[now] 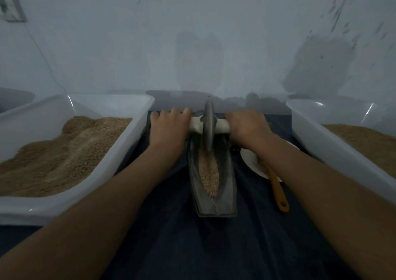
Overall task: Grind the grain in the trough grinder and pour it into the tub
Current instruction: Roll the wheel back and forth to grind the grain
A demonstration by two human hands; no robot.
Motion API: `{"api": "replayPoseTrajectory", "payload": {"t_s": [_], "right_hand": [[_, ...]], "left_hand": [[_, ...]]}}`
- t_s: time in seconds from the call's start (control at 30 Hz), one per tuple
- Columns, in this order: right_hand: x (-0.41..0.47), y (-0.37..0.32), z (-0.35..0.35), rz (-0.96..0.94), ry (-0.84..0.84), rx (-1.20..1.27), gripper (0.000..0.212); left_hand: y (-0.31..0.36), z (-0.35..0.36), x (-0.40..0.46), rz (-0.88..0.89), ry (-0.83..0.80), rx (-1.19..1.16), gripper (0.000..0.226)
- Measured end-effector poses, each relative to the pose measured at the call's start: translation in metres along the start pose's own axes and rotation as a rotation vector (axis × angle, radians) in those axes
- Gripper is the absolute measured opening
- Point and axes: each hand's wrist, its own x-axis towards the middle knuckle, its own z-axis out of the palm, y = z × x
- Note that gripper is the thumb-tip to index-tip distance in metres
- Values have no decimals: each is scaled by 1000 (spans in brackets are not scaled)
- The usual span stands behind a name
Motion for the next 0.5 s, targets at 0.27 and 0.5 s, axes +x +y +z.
{"api": "replayPoseTrajectory", "payload": {"t_s": [0.27,0.5], "right_hand": [[-86,-5,-4,-240,416,-106,35],[-73,-3,3,-183,377,-72,29]], "left_hand": [[-21,-11,-80,173,39,-41,70],[-11,-11,-60,125,28,9,59]]}}
